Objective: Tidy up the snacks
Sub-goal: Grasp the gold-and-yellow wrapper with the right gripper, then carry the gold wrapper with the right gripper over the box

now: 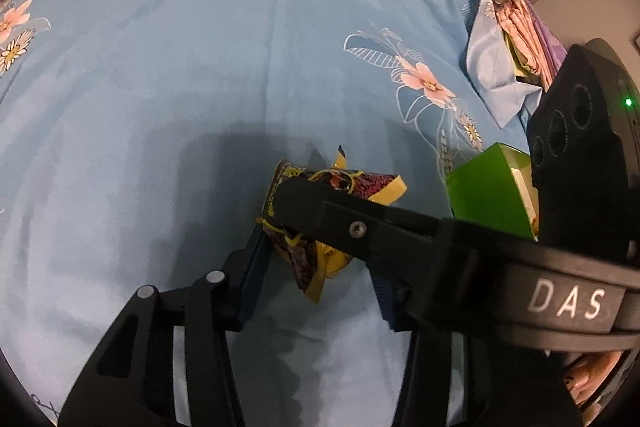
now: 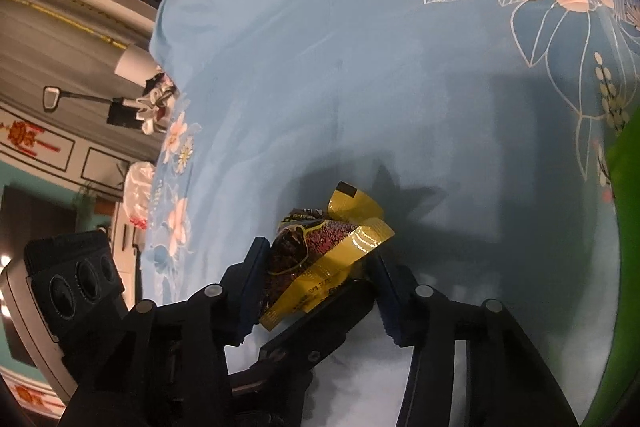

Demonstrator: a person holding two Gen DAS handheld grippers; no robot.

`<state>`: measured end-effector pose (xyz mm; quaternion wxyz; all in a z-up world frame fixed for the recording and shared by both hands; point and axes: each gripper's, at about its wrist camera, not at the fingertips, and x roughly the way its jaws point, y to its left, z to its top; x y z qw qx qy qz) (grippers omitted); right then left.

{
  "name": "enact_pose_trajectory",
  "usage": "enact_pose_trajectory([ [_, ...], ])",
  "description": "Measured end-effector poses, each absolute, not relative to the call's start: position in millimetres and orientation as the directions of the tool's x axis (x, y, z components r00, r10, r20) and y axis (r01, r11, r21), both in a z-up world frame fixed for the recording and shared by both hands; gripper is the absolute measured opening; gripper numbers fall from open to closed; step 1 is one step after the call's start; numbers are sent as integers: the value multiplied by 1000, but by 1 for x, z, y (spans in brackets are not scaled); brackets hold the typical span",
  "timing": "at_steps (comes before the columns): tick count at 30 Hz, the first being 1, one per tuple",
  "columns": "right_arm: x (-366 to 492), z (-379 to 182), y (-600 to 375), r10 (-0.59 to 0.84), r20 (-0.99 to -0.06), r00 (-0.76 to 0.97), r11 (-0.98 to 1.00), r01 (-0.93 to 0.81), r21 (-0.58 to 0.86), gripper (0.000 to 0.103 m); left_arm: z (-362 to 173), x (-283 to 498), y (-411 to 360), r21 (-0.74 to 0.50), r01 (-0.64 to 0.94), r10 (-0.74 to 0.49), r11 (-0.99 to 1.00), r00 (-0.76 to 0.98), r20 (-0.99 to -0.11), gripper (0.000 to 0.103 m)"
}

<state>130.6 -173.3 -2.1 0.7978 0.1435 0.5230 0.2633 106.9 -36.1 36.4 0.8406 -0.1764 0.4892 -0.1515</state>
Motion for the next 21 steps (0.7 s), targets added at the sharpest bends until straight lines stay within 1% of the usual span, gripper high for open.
enact_pose_trajectory([
  [10, 95, 30, -182, 616, -684, 391, 788, -318, 527, 51, 72, 80, -42, -391, 146, -404, 909, 546, -734, 45],
  [21, 36, 67, -202, 621, -617, 484, 784, -365, 503, 51, 107, 34, -57, -359, 232, -423, 904, 611, -670, 46],
])
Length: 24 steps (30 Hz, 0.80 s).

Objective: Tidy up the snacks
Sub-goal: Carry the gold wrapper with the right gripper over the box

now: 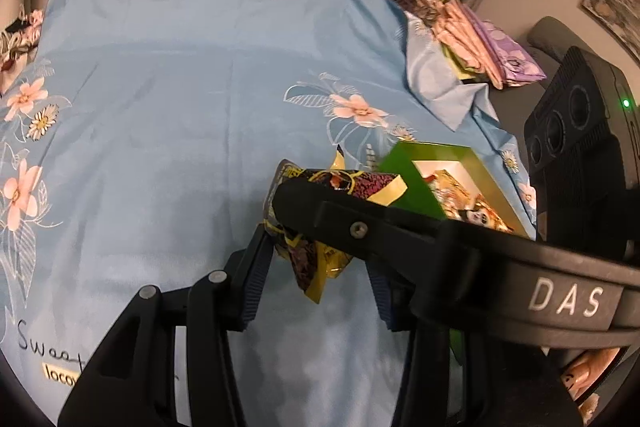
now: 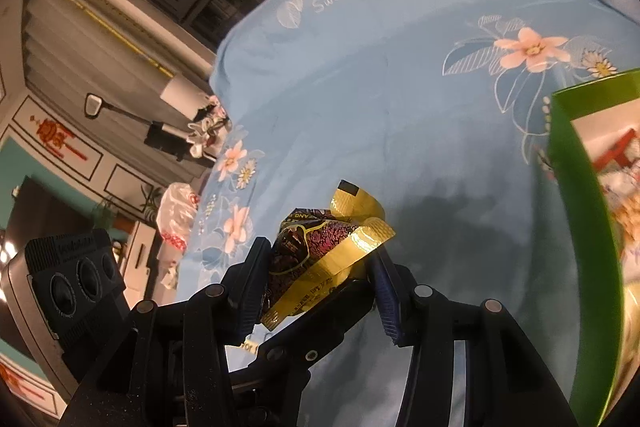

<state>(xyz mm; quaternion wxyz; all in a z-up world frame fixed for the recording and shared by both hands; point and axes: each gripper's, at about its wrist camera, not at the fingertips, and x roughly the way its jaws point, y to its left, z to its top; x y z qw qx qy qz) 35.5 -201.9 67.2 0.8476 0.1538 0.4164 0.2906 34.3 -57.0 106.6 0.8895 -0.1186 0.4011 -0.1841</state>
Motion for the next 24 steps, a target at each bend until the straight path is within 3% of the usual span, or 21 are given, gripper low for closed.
enact_pose_trajectory([
  [24, -49, 124, -257, 622, -500, 602, 781, -432, 451, 52, 161, -32, -123, -271, 356, -447, 894, 683, -578, 46],
])
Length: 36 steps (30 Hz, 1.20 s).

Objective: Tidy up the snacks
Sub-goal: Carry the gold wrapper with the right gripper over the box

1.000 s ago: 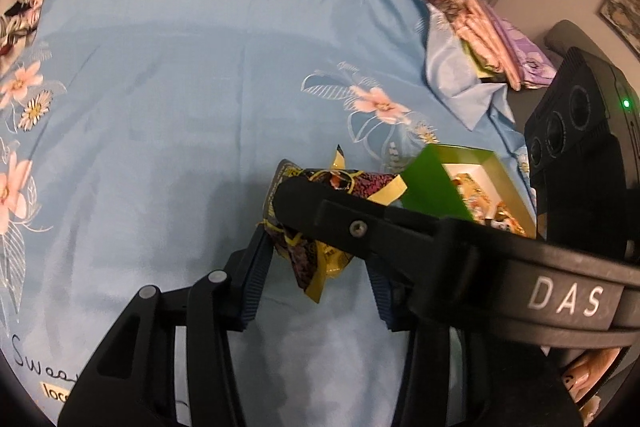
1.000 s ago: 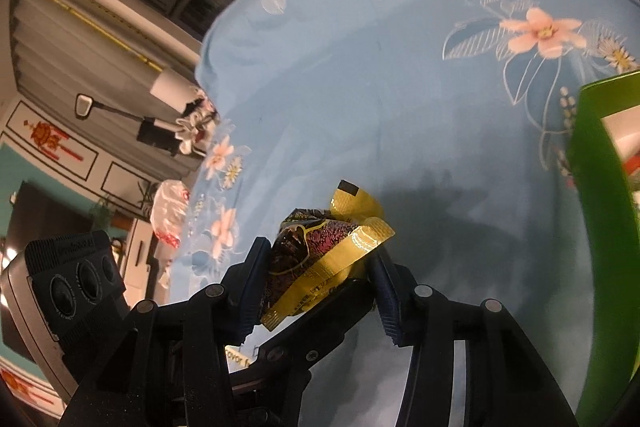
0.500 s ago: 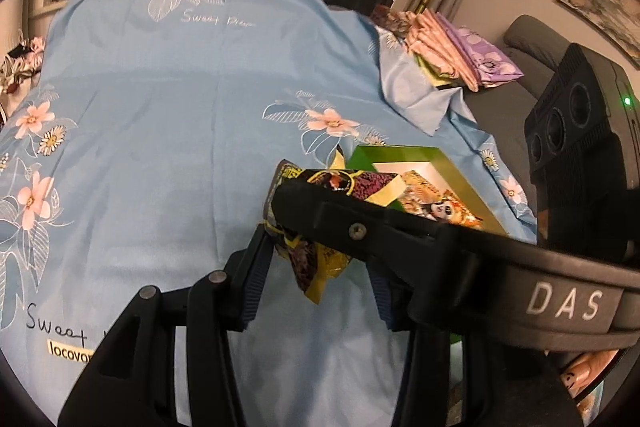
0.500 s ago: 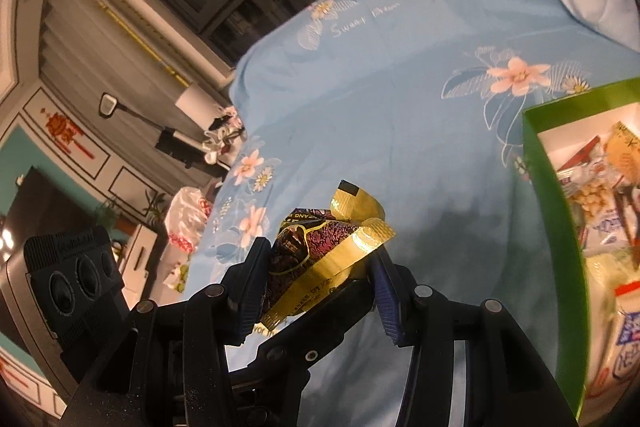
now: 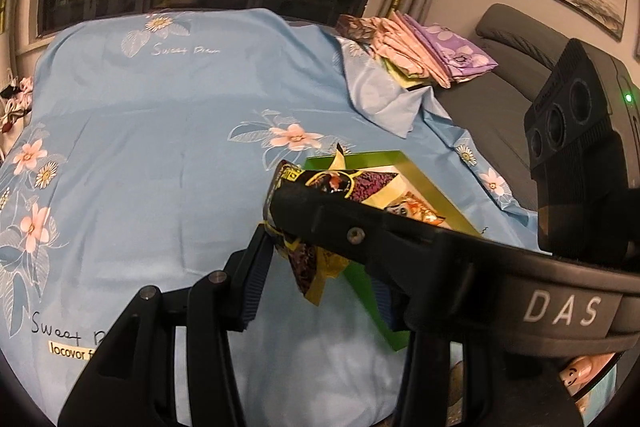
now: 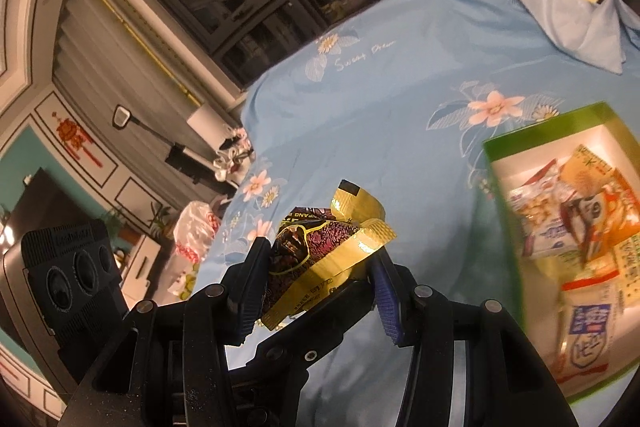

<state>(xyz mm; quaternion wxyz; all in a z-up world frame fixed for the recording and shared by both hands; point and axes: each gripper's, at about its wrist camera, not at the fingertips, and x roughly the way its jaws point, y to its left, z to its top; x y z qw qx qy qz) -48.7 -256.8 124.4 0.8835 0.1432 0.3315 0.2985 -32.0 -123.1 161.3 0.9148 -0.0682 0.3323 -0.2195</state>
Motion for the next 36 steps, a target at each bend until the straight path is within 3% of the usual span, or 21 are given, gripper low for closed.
enact_pose_trajectory([
  [22, -43, 127, -364, 553, -455, 698, 806, -311, 503, 52, 158, -15, -220, -248, 484, -527, 839, 609, -592, 46],
  [36, -27, 109, -397, 491, -509, 707, 827, -194, 527, 52, 135, 3, -251, -312, 511, -576, 801, 516, -634, 46],
])
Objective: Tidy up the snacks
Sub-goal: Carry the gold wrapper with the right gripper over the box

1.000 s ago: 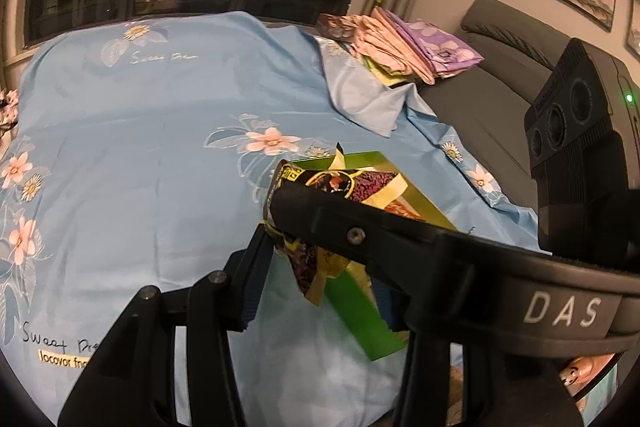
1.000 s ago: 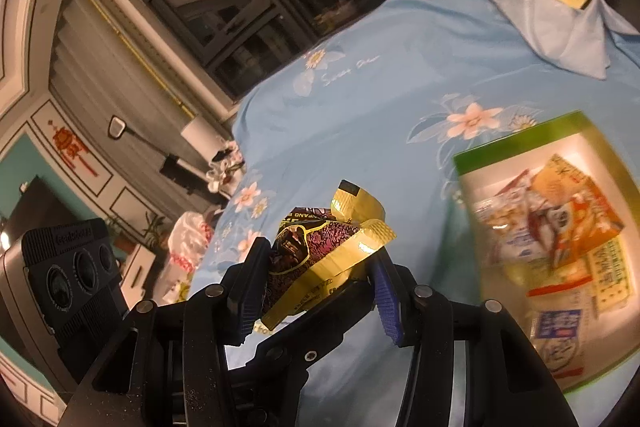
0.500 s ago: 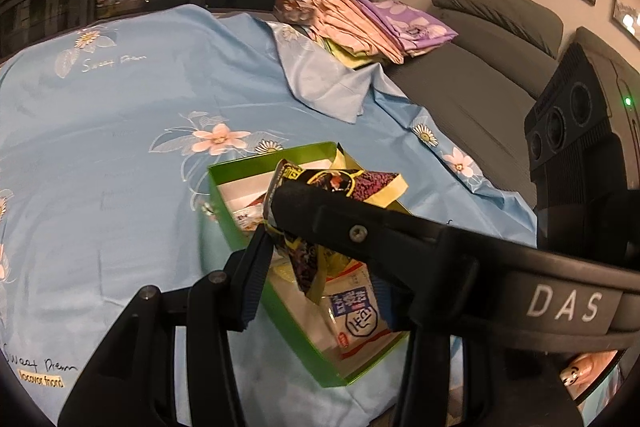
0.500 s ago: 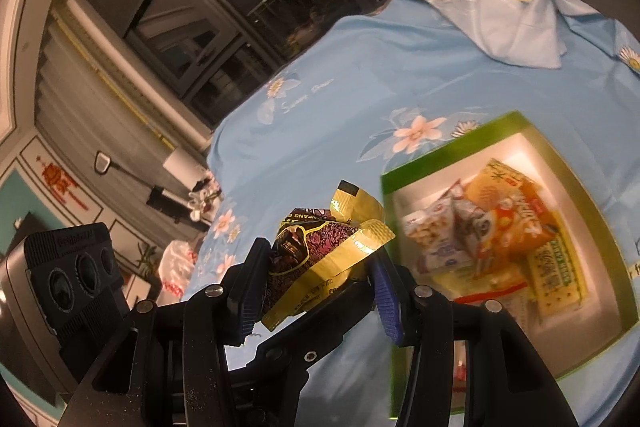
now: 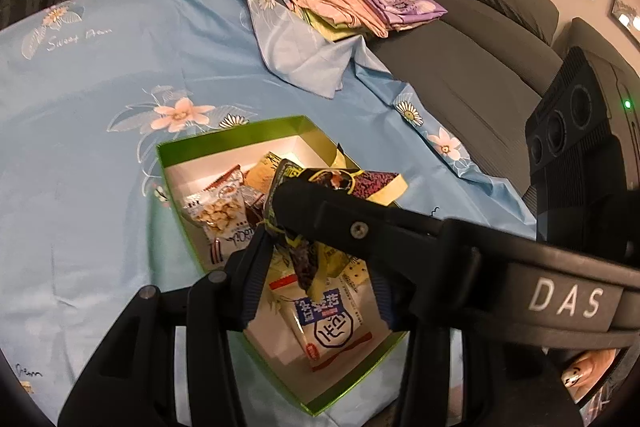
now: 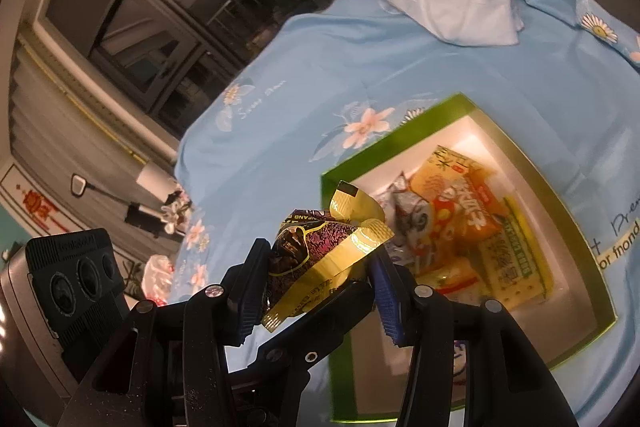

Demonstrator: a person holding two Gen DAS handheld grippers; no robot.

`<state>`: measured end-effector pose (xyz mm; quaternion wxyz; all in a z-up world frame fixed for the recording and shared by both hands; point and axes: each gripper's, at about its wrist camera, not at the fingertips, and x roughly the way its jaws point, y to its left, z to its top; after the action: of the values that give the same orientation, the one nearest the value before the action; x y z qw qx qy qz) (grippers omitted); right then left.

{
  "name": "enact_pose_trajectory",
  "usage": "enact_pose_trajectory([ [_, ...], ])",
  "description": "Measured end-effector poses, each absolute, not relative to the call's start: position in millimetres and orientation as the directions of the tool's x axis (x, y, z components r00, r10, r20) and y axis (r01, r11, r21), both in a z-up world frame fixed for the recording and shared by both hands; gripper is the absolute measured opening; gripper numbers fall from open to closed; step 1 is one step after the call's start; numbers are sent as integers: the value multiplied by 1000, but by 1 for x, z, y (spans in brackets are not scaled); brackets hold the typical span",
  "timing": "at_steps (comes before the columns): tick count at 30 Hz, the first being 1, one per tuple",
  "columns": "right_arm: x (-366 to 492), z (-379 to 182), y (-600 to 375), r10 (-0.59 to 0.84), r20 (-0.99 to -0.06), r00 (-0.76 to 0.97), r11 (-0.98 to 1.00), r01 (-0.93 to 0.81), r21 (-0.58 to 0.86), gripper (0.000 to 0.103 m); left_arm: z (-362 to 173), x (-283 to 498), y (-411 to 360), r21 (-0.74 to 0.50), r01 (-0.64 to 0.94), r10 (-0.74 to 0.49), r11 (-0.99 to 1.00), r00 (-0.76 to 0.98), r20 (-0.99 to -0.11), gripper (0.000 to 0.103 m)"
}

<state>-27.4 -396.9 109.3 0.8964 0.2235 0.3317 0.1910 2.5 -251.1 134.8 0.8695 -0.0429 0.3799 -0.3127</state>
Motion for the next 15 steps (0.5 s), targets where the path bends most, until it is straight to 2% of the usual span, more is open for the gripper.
enact_pose_trajectory([
  [15, -8, 85, -411, 448, -588, 674, 841, -93, 533, 52, 106, 22, -266, -378, 489, -594, 786, 428, -681, 46],
])
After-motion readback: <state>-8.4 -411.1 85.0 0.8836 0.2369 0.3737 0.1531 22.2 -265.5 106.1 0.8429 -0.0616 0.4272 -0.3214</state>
